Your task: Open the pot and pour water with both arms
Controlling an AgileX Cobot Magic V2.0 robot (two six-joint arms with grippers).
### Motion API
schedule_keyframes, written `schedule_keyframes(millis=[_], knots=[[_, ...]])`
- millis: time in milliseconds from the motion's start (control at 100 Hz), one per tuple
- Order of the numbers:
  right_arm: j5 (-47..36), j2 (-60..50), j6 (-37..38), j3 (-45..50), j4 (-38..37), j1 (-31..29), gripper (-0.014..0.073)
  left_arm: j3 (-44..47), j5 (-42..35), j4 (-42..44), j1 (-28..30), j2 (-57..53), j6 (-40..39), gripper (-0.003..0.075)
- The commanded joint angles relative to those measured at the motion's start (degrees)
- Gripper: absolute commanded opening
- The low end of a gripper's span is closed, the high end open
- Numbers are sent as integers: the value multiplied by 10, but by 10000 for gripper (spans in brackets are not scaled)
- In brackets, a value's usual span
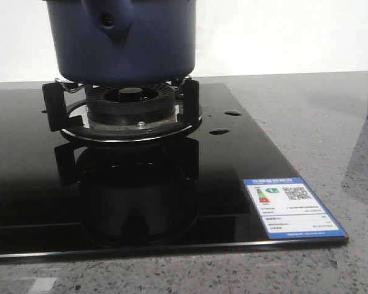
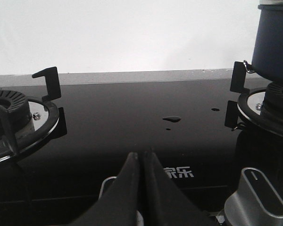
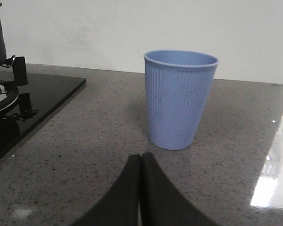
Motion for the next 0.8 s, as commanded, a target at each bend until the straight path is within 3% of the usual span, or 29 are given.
schedule_keyframes(millis=[0, 130, 790], knots=[[-2, -40, -10, 12, 18, -12, -60, 5, -43, -6, 0, -16, -6, -20], [58, -101, -11, 14, 21, -44, -60, 5, -41, -6, 0, -16, -6, -20], [67, -98, -9, 14, 38, -56, -60, 5, -41, -6, 0, -16, -6, -20]])
